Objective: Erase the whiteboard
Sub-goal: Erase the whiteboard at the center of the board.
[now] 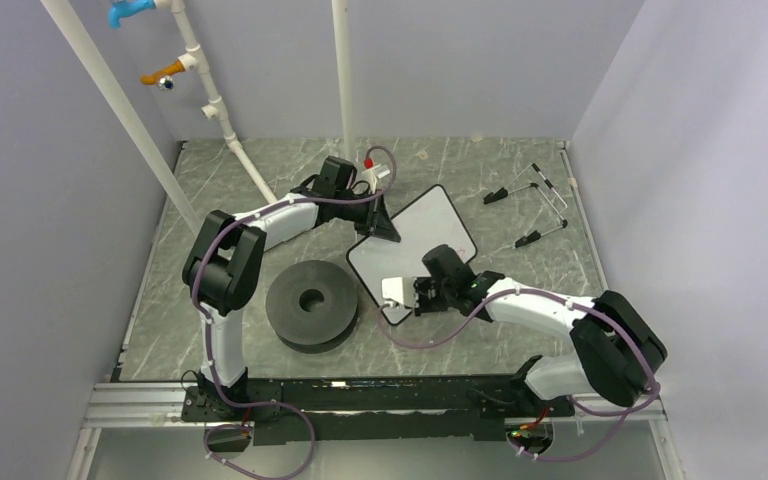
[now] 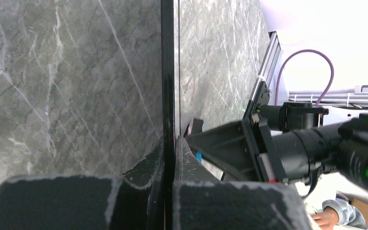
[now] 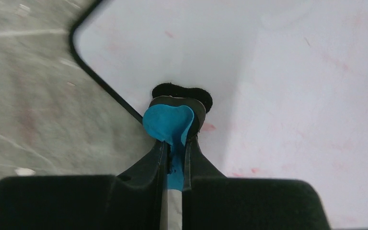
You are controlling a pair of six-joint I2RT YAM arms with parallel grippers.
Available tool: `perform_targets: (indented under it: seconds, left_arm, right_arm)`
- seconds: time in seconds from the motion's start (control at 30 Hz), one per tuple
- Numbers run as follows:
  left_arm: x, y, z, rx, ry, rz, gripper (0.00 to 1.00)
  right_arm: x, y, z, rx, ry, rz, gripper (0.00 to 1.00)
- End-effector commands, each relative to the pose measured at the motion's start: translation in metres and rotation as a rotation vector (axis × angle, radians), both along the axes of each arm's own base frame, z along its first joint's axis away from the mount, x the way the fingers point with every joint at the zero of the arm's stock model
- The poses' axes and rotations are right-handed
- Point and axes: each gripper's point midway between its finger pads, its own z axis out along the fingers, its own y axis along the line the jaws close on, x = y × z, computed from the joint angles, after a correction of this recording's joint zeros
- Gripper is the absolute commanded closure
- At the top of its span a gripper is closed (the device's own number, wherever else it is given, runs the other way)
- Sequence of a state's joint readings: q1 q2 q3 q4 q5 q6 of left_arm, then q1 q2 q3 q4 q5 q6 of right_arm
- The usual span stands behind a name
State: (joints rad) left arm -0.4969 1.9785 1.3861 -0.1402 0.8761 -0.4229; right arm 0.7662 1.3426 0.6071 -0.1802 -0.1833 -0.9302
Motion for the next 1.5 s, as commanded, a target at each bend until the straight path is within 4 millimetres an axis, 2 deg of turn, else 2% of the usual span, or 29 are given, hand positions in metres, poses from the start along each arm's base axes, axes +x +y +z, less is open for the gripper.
perform_targets:
  seconds: [0.0, 0.1, 0.2, 0.27, 0.33, 0.43, 0.53, 0.63, 0.8, 0.87, 0.97, 1.03, 1.17, 1.23, 1.37, 1.47]
  left_arm:
    - [-0.011, -0.015, 0.012, -0.053, -0.060, -0.104, 1.00]
    - [-0.013, -0.017, 0.012, -0.057, -0.056, -0.114, 1.00]
    - [-0.013, -0.018, 0.015, -0.071, -0.052, -0.120, 1.00]
    - [-0.013, -0.020, 0.019, -0.084, -0.053, -0.121, 1.00]
    - [-0.013, -0.021, 0.022, -0.096, -0.048, -0.121, 1.00]
    - [-0.013, -0.023, 0.026, -0.113, -0.048, -0.119, 1.00]
    - [-0.014, -0.023, 0.030, -0.125, -0.050, -0.117, 1.00]
    - [-0.016, -0.022, 0.034, -0.134, -0.047, -0.120, 1.00]
    - [-0.019, -0.022, 0.039, -0.152, -0.034, -0.126, 1.00]
    - [-0.020, -0.022, 0.041, -0.152, -0.034, -0.128, 1.00]
    - [-0.020, -0.022, 0.041, -0.151, -0.031, -0.128, 1.00]
    - [-0.020, -0.023, 0.041, -0.150, -0.028, -0.129, 1.00]
    - [-0.019, -0.025, 0.042, -0.158, -0.020, -0.126, 1.00]
    - [-0.020, -0.025, 0.042, -0.161, -0.009, -0.125, 1.00]
    - [-0.023, -0.029, 0.047, -0.184, -0.019, -0.134, 1.00]
    - [-0.027, -0.030, 0.051, -0.191, -0.022, -0.139, 1.00]
  right_arm:
    - [0.052, -0.020, 0.030, 0.082, -0.067, -0.199, 1.00]
    - [0.065, -0.045, 0.032, 0.080, -0.075, -0.267, 1.00]
    - [0.056, -0.050, 0.029, 0.065, -0.072, -0.225, 1.00]
    - [0.039, -0.042, 0.025, 0.084, -0.033, -0.131, 1.00]
    - [0.011, -0.025, 0.017, 0.080, 0.007, 0.002, 1.00]
    - [-0.009, -0.009, 0.007, 0.026, 0.018, 0.109, 1.00]
    - [-0.025, -0.002, 0.001, -0.015, 0.030, 0.190, 1.00]
    - [-0.020, -0.009, 0.003, -0.032, 0.001, 0.177, 1.00]
    - [0.013, -0.043, 0.023, -0.014, -0.066, 0.040, 1.00]
    - [0.025, -0.059, 0.024, -0.032, -0.099, -0.017, 1.00]
    - [0.033, -0.068, 0.023, -0.043, -0.105, -0.066, 1.00]
    - [0.025, -0.066, 0.018, -0.045, -0.075, -0.034, 1.00]
    - [-0.016, -0.042, 0.002, -0.051, -0.010, 0.160, 1.00]
    - [-0.028, -0.031, -0.004, -0.075, 0.005, 0.217, 1.00]
    - [-0.037, -0.016, -0.005, -0.088, 0.011, 0.258, 1.00]
    - [-0.022, -0.020, 0.004, -0.087, -0.037, 0.194, 1.00]
